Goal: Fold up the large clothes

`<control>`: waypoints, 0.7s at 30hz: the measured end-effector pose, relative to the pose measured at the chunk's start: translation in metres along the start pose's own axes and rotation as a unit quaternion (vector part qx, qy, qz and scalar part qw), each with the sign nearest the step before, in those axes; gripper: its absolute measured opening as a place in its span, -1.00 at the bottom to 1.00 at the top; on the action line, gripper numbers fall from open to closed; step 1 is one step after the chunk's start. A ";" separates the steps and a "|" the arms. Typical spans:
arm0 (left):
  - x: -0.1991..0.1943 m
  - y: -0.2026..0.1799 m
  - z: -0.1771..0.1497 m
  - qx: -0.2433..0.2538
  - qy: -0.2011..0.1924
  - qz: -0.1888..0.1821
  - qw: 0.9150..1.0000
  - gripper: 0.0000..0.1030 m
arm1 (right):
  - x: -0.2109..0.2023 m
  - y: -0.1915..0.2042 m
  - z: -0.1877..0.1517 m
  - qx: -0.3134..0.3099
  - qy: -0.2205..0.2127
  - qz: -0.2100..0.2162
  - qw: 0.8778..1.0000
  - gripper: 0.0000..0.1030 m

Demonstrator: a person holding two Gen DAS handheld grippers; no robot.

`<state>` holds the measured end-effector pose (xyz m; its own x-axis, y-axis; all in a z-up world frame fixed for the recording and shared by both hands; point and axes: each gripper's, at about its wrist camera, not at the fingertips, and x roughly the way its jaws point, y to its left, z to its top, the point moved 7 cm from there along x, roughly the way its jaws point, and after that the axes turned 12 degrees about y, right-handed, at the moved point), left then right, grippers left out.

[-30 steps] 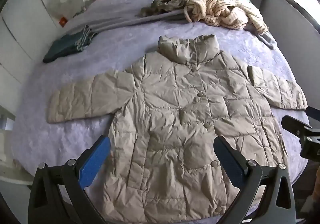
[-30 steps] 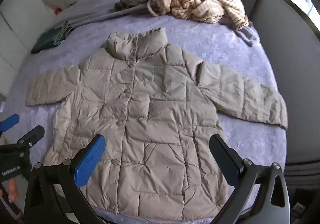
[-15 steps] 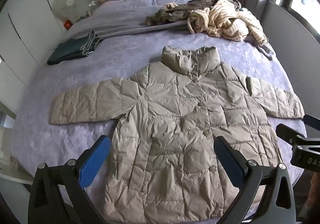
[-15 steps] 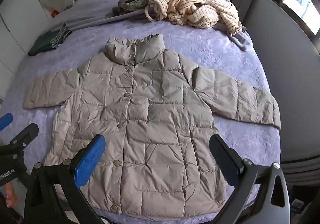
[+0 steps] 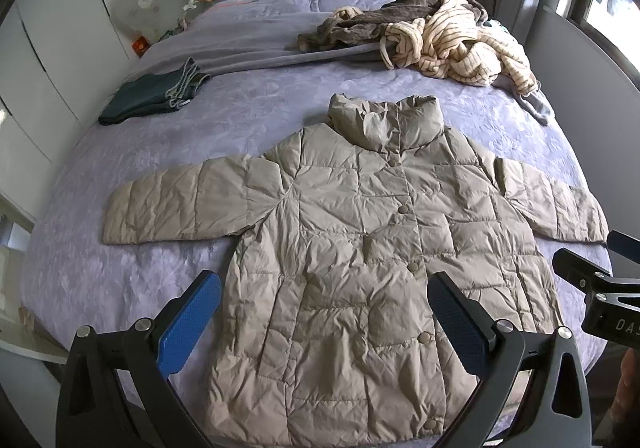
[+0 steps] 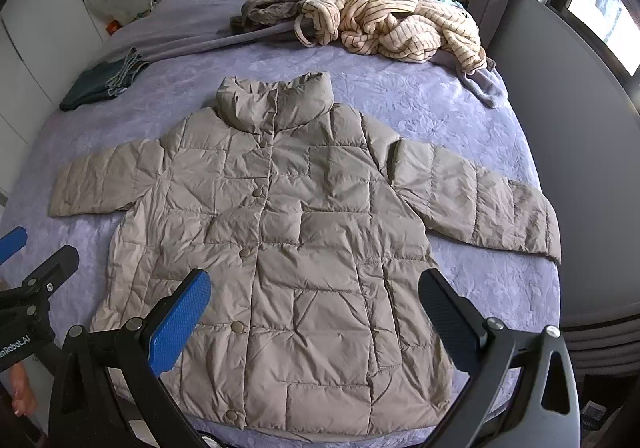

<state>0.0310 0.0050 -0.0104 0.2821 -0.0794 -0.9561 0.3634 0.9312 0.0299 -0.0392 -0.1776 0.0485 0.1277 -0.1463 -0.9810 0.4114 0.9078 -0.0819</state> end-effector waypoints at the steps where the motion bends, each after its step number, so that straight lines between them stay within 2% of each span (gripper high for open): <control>1: 0.000 0.001 0.000 0.000 -0.001 0.000 1.000 1.00 | 0.000 0.000 0.000 0.000 0.000 0.000 1.000 1.00; 2: -0.002 -0.008 -0.001 0.004 -0.002 0.002 1.000 1.00 | 0.000 0.000 0.000 0.000 0.000 0.000 1.000 1.00; 21: -0.002 -0.008 -0.001 0.002 -0.001 0.003 1.000 1.00 | -0.001 -0.005 0.004 0.000 -0.002 0.000 1.000 1.00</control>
<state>0.0266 -0.0020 -0.0094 0.2859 -0.0744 -0.9554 0.3648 0.9304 0.0367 -0.0378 -0.1836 0.0504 0.1302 -0.1483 -0.9803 0.4115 0.9077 -0.0827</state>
